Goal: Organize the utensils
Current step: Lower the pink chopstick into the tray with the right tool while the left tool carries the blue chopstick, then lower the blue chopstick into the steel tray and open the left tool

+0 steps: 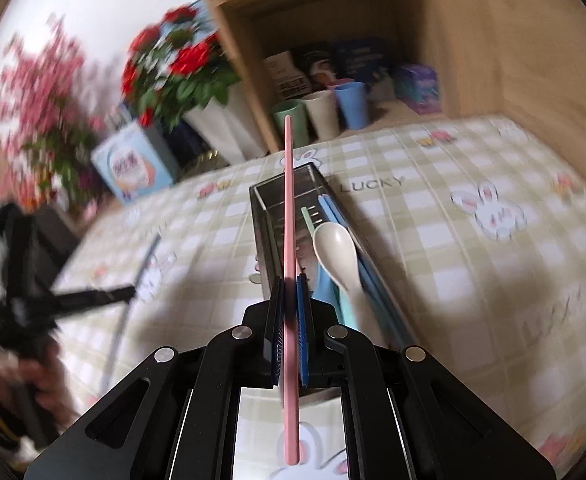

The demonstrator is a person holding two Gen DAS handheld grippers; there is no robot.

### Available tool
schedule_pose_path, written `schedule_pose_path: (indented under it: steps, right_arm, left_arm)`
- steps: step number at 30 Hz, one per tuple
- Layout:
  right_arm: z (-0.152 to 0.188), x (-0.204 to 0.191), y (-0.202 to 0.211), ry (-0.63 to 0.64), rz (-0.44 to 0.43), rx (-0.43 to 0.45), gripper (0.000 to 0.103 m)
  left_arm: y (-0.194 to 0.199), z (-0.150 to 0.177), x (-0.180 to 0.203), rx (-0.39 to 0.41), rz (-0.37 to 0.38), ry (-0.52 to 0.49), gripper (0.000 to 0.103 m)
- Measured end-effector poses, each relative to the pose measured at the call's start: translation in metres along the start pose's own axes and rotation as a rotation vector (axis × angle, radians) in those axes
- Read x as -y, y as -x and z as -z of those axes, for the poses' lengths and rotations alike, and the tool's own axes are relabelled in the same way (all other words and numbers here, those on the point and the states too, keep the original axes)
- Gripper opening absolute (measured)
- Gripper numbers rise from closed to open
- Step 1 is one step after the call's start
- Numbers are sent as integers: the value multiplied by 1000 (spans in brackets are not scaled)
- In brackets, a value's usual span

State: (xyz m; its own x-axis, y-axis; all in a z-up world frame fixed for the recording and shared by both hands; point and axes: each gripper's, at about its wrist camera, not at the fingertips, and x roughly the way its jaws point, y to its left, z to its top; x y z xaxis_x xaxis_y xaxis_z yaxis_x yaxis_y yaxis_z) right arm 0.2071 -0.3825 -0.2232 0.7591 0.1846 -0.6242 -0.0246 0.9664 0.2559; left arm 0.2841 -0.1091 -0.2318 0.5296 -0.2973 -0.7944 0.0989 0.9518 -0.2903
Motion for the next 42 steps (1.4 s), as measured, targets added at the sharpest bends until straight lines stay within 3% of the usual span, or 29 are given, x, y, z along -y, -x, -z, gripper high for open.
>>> schedule_pose_path:
  steps: [13, 22, 35, 42]
  right_arm:
    - [-25, -10, -62, 187, 38, -112, 6]
    - [-21, -9, -82, 153, 61, -183, 6]
    - [-8, 1, -56, 35, 60, -176, 8]
    - [2, 6, -24, -36, 100, -124, 8]
  left_arm:
    - [11, 8, 4, 10, 64, 15, 6]
    - [12, 9, 0, 6, 83, 37, 6]
    - [13, 10, 7, -6, 118, 46, 5]
    - [11, 12, 14, -21, 136, 48, 6]
